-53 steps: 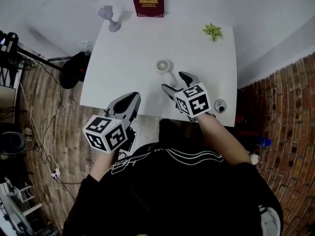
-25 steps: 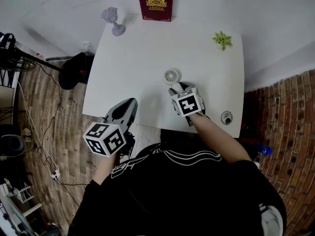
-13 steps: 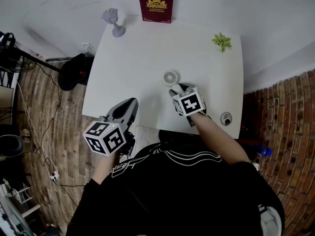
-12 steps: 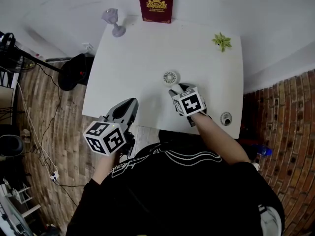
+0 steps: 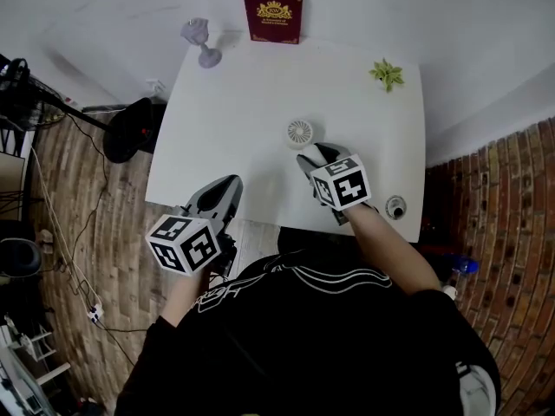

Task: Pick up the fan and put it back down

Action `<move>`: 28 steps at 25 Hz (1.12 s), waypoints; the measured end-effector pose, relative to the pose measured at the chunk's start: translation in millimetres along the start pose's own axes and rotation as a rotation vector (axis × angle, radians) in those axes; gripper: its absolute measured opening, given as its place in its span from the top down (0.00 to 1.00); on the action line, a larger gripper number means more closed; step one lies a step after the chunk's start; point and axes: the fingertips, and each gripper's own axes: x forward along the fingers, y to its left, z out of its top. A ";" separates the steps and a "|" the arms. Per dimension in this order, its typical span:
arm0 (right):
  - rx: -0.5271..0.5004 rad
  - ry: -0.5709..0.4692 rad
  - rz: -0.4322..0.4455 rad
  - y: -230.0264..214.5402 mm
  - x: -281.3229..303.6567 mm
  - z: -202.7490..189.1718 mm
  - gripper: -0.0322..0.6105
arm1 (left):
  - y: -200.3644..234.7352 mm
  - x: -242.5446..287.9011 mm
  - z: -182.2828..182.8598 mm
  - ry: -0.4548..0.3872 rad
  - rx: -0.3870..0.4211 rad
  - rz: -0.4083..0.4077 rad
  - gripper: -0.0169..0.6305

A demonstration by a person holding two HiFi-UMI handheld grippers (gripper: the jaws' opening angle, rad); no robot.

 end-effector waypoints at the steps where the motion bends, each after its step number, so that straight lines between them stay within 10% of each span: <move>1: 0.006 -0.016 0.011 2.3 -5.9 3.3 0.65 | -2.2 -1.5 0.6 -0.003 0.002 -0.002 0.92; 28: -0.094 -0.388 0.170 88.1 -175.5 48.3 0.65 | -77.4 -55.6 -14.8 -0.054 0.123 -0.065 0.92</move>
